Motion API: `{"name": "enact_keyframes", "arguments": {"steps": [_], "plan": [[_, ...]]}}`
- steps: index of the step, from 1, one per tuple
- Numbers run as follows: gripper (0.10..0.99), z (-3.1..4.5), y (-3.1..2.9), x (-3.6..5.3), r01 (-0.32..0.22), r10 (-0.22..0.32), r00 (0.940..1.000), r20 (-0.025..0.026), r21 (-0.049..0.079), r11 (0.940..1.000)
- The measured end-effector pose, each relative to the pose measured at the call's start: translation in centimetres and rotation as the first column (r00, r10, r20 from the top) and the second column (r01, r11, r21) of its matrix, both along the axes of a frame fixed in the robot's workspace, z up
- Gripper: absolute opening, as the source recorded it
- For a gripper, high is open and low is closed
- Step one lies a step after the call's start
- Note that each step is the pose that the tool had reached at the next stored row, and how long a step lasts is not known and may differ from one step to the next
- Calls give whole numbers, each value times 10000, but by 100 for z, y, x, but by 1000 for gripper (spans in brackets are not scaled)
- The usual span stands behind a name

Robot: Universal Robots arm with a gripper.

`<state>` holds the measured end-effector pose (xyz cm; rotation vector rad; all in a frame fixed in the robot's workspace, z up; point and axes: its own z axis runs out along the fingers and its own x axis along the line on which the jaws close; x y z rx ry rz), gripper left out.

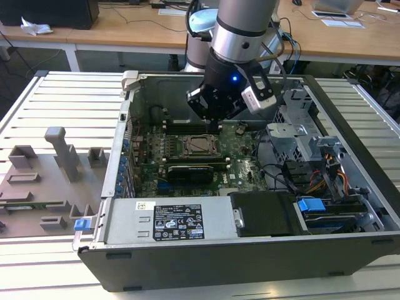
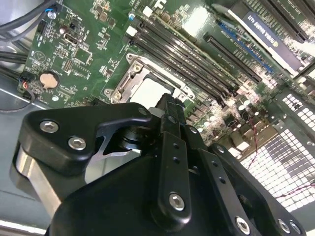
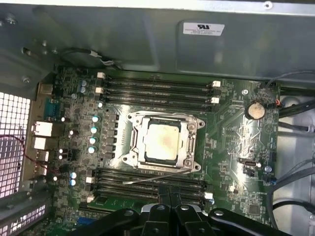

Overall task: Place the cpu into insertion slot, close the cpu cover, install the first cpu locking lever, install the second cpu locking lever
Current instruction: 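Install the second cpu locking lever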

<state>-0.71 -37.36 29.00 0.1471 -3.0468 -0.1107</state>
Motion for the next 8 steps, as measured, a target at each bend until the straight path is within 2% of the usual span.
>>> {"name": "enact_keyframes", "arguments": {"steps": [3,8], "plan": [[106,-6,-36,0,0,0,10000,0,0,10000],[106,-18,-128,0,0,0,10000,0,1,10000]]}}
